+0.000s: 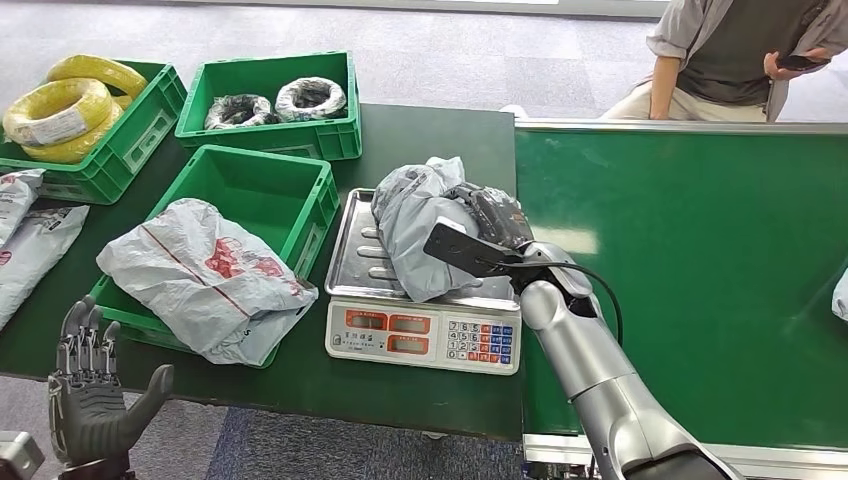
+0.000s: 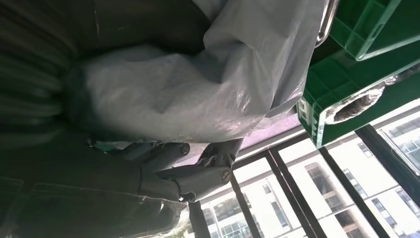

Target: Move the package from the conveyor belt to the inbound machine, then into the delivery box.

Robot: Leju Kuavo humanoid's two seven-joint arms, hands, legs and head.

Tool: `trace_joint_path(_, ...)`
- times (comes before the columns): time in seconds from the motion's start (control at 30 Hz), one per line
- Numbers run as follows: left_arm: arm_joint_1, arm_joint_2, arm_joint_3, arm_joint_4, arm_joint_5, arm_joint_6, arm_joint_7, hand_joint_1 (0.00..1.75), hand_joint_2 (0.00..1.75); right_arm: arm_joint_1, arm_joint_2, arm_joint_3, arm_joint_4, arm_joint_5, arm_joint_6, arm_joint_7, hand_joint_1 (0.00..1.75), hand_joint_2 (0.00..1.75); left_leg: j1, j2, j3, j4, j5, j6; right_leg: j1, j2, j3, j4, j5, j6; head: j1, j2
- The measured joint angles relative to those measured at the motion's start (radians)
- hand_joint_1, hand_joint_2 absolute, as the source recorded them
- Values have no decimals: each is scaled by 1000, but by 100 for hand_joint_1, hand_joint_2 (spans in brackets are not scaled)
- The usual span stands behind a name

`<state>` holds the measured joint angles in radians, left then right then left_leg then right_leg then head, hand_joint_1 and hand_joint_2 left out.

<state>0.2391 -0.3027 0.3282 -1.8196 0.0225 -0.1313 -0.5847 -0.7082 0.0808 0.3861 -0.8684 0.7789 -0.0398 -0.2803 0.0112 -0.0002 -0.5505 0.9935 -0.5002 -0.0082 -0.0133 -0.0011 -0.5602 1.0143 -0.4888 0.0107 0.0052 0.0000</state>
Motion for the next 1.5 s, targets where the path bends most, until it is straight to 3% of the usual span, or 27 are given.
trace_joint_path(0.2, 8, -4, 19, -23, -33, -15, 12, 0, 175, 24, -17, -6, -19, -33, 20, 22, 0, 175, 0, 0, 1, 0, 0, 0, 0, 0, 0, 0, 0, 0, 0, 0)
trace_joint_path(0.37, 11, 7, -3, -60, -105, 4, 12, 0, 175, 93, -69, -55, -133, -135, 52, -3, 0, 175, 0, 0, 1, 0, 0, 0, 0, 0, 0, 0, 0, 0, 0, 0)
trace_joint_path(0.53, 9, 60, -91, -98, -162, 89, 9, 0, 175, 205, -136, -136, -275, -294, 61, -58, 0, 175, 0, -2, 1, 1, -1, 0, 0, -1, 0, -1, 0, 0, 0, 0)
trace_joint_path(0.73, -26, 164, -266, -107, -233, 236, 9, 0, 175, 438, -186, -260, -417, -457, 15, -144, 0, 175, 0, -5, 0, 0, -1, 0, 0, -3, 0, -1, 0, 0, 0, 0)
trace_joint_path(0.93, -144, 230, -457, -20, -310, 328, 63, 0, 175, 676, -191, -343, -507, -566, 0, -182, 0, 175, 0, -5, 0, 0, -1, 0, 0, -3, 0, -1, 0, 0, 0, 0)
trace_joint_path(1.13, -313, 250, -626, 138, -421, 358, 208, 0, 175, 819, -178, -397, -602, -678, -31, -244, 0, 175, 0, -5, 0, 0, -1, 0, 0, -3, 0, -1, 0, 0, 0, 0)
trace_joint_path(1.27, -430, 240, -727, 276, -468, 355, 286, 0, 175, 863, -159, -412, -676, -692, -72, -286, 0, 175, 0, -4, 1, 1, -1, 0, -1, -3, 0, -1, 0, 0, 0, 0)
trace_joint_path(1.5, -575, 166, -849, 479, -495, 310, 354, 0, 175, 908, -117, -418, -843, -695, -164, -341, 0, 175, 0, -4, 0, 1, -1, 0, -1, -2, 0, -1, 0, 0, 0, 0)
